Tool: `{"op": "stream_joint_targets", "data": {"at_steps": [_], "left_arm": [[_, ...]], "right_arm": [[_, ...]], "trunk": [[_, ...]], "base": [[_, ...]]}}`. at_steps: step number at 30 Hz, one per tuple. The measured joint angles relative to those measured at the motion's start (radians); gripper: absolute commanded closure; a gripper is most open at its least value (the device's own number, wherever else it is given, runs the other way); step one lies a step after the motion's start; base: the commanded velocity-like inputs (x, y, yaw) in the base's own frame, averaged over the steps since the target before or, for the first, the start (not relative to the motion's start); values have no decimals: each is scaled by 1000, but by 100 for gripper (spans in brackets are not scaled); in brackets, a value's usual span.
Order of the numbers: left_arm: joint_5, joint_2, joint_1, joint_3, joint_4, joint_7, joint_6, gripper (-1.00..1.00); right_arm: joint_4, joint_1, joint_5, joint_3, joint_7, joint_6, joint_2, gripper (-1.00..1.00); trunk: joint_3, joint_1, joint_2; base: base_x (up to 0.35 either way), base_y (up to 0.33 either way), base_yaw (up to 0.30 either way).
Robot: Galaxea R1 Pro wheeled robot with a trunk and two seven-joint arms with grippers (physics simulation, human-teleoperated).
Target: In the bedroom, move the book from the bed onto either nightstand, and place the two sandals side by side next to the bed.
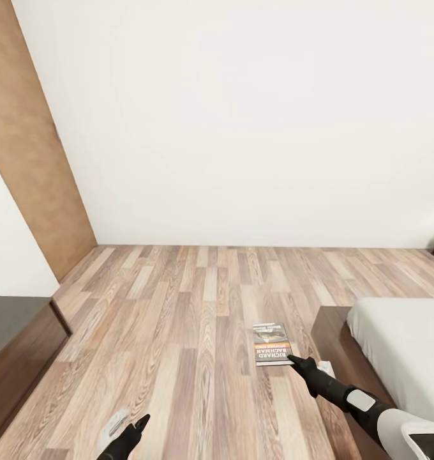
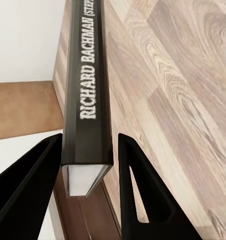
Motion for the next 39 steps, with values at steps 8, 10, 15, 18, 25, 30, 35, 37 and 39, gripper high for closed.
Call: {"op": "stream_joint_targets", "data": {"at_steps": [8,10,15,18,25,30,35,37,39], "left_arm": [[0,0,0,0,0,0,0,-100],[0,0,0,0,0,0,0,-100],[0,0,0,0,0,0,0,-100],[0,0,0,1,0,0,0,-100],[0,0,0,0,0,0,0,-100],[0,0,0,0,0,0,0,-100],[0,0,0,0,0,0,0,-100],[0,0,0,0,0,0,0,-100],[0,0,0,0,0,0,0,-100]], "right_arm": [[0,0,1,0,0,-1,0,100],[0,0,1,0,1,-1,0,100],[0,0,0,0,3,-1,0,100],[0,0,-2,0,4,-2,0,100],[0,0,-3,0,5,-2,-1,100],[1,0,-4,-1,6,-2,-1,100],[0,0,-4,-1,7,-2,-1,100],[0,0,-4,-1,7,-2,-1,100],[0,0,-4,-2,7,-2,-1,100]], "trunk": [[0,0,0],[0,0,0],[0,0,0],[0,0,0],[0,0,0],[0,0,0],[0,0,0],[0,0,0],[0,0,0]], "base": [[165,0,0],[165,0,0],[165,0,0],[165,0,0],[165,0,0],[165,0,0],[165,0,0],[165,2,0],[165,19,0]]}}
